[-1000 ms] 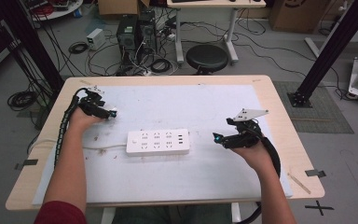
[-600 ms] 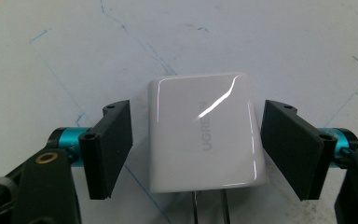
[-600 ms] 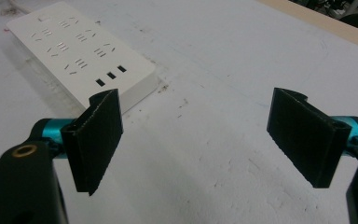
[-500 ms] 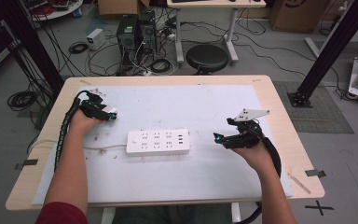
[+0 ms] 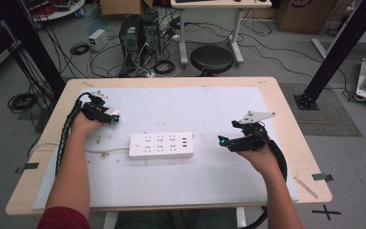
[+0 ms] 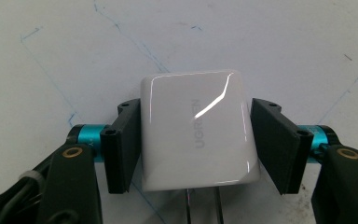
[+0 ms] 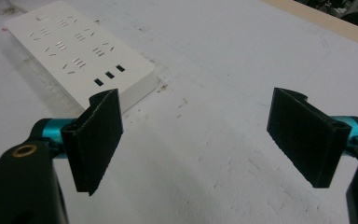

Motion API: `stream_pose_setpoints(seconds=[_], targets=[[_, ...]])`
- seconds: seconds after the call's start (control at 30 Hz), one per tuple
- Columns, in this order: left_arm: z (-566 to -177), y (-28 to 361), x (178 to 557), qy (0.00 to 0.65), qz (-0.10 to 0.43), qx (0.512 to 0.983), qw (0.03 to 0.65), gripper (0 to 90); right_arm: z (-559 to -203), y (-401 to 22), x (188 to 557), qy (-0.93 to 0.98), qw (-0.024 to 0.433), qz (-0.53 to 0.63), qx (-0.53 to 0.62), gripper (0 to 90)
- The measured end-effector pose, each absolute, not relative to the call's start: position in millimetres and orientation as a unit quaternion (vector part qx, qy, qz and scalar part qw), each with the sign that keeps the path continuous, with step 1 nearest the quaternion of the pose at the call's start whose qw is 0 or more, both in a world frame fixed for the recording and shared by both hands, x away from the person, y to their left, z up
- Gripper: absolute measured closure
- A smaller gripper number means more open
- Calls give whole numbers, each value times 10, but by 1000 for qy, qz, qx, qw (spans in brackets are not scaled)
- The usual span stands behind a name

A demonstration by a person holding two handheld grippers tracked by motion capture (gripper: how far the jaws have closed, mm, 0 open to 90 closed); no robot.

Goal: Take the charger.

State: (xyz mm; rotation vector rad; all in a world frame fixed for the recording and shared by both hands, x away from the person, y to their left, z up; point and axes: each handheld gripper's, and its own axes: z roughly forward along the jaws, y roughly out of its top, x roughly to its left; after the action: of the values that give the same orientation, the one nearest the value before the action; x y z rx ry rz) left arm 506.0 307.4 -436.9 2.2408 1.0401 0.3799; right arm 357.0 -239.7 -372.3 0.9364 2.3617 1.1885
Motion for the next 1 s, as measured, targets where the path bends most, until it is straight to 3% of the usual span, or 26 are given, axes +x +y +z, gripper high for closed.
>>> stream_pose_setpoints(seconds=[0.13, 0.53, 0.77, 1.0], targets=[[-4359, 3073, 5051, 395, 142, 851, 317, 423, -3724, -2397, 3570, 831, 168, 417, 329, 185], [-4184, 3110, 4928, 390, 154, 845, 331, 425, -3706, -2400, 3556, 831, 164, 418, 328, 185], [-3774, 3085, 4563, 353, 193, 844, 356, 425, -3617, -2374, 3510, 835, 162, 422, 314, 185], [-3469, 2980, 4184, 321, 198, 845, 378, 424, -3514, -2378, 3448, 834, 161, 434, 302, 185]])
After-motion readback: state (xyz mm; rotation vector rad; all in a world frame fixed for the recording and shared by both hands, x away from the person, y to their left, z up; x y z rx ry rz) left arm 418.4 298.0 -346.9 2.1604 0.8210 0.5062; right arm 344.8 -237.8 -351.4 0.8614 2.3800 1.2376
